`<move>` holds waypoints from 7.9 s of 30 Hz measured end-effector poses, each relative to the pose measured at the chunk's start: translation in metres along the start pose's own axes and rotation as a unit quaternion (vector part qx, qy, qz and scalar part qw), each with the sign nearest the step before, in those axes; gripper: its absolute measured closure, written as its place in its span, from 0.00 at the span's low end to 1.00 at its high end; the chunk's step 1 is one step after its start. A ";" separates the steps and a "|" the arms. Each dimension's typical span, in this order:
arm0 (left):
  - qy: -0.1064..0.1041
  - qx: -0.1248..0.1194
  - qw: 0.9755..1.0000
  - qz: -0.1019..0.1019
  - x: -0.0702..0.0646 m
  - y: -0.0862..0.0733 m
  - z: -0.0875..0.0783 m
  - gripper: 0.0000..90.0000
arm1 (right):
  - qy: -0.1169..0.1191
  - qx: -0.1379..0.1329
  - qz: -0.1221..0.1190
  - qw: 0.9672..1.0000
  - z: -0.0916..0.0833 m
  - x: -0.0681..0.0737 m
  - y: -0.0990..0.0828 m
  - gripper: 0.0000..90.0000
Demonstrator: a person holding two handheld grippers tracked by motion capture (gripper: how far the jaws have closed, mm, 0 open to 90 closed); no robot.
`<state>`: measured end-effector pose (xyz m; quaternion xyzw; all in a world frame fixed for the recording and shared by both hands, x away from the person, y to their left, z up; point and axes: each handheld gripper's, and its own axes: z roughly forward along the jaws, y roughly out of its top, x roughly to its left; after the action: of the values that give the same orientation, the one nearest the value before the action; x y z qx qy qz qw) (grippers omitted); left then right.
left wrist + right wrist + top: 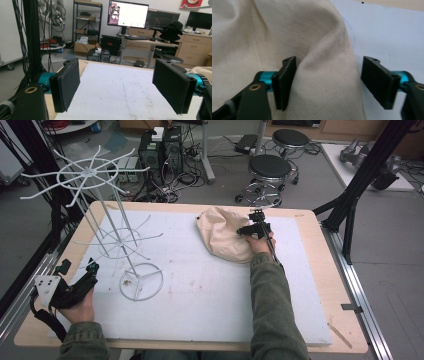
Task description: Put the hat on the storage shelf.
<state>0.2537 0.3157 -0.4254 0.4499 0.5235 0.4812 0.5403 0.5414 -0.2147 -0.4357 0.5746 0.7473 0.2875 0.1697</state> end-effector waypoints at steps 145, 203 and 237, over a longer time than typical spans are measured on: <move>-0.011 -0.004 0.999 -0.042 -0.004 -0.002 0.002 0.25 | 0.193 -0.532 -0.021 0.824 -0.321 0.118 0.013 0.85; -0.006 -0.005 0.999 -0.043 0.000 -0.001 0.000 0.25 | 0.225 -0.513 -0.117 0.820 -0.255 0.174 -0.050 0.83; -0.005 -0.009 0.999 -0.046 0.001 -0.001 0.000 0.25 | 0.240 -0.452 -0.106 0.853 -0.215 0.182 -0.058 0.64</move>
<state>0.2536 0.3166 -0.4269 0.4232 0.5362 0.4583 0.5687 0.3204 -0.1016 -0.2915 0.2650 0.6087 0.7027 0.2561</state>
